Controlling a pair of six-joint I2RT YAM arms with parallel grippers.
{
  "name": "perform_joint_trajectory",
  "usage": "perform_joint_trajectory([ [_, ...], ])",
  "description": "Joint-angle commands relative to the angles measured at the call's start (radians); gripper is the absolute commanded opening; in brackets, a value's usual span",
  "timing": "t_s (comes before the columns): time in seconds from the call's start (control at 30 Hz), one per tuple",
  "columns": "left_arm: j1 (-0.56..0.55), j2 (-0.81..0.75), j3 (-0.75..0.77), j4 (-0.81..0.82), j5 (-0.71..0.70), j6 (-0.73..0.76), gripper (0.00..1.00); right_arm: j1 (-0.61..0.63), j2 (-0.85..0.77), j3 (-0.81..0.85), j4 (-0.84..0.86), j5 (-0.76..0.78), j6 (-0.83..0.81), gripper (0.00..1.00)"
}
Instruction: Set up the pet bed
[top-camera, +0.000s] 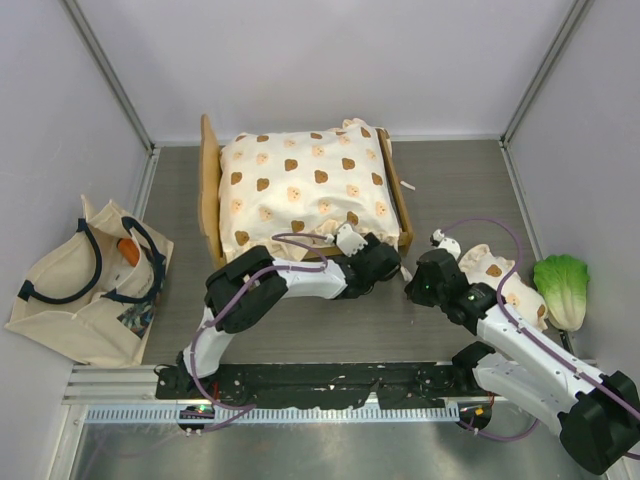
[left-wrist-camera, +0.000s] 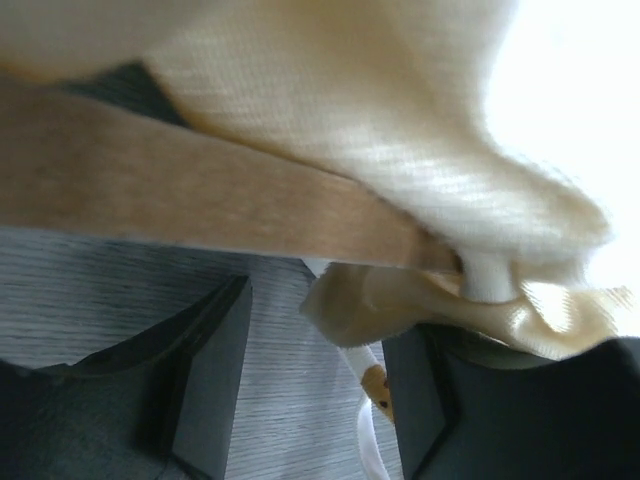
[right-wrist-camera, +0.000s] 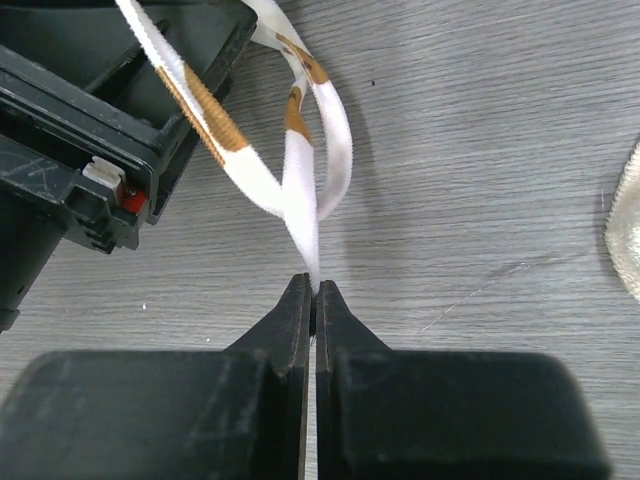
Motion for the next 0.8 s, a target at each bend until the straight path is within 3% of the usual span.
perform_joint_trajectory([
  [0.0,0.001,0.068,-0.01,-0.241,-0.013,-0.08,0.56,0.004,-0.023,0.009,0.031,-0.008,-0.022,0.01],
  [0.43,0.012,0.153,0.07,-0.302,-0.015,-0.224,0.53,0.003,-0.061,0.0,0.031,-0.049,-0.042,0.01],
  [0.77,0.012,0.182,0.103,-0.339,-0.006,-0.253,0.29,0.006,-0.069,-0.003,0.038,-0.066,-0.054,0.01],
])
